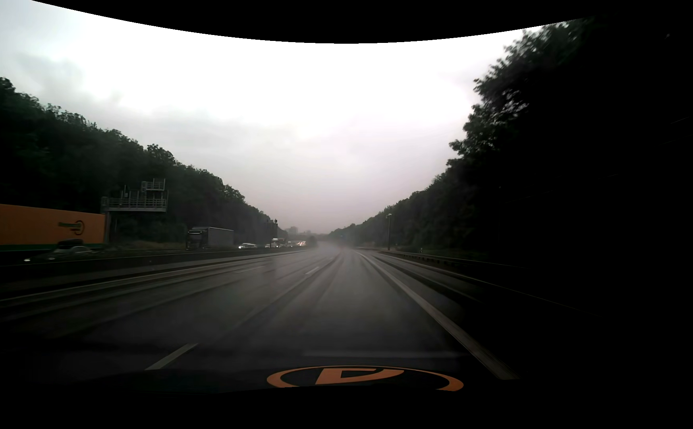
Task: Follow the waypoints while adhering to traffic rules and regulations
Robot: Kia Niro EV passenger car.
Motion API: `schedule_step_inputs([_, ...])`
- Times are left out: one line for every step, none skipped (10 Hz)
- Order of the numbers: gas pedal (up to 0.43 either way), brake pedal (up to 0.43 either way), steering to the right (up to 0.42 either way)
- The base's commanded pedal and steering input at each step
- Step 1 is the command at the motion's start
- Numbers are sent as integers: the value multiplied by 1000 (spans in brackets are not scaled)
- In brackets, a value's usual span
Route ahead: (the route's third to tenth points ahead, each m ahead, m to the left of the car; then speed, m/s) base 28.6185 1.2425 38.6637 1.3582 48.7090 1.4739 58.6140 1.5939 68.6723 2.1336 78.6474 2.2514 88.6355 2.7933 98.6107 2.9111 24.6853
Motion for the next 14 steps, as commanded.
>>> schedule_step_inputs([79, 0, -3])
schedule_step_inputs([79, 0, -3])
schedule_step_inputs([79, 0, -3])
schedule_step_inputs([79, 0, -3])
schedule_step_inputs([79, 0, -2])
schedule_step_inputs([79, 0, -3])
schedule_step_inputs([79, 0, -3])
schedule_step_inputs([79, 0, -2])
schedule_step_inputs([79, 0, -3])
schedule_step_inputs([87, 0, -3])
schedule_step_inputs([87, 0, -3])
schedule_step_inputs([87, 0, -3])
schedule_step_inputs([87, 0, -3])
schedule_step_inputs([87, 0, -2])
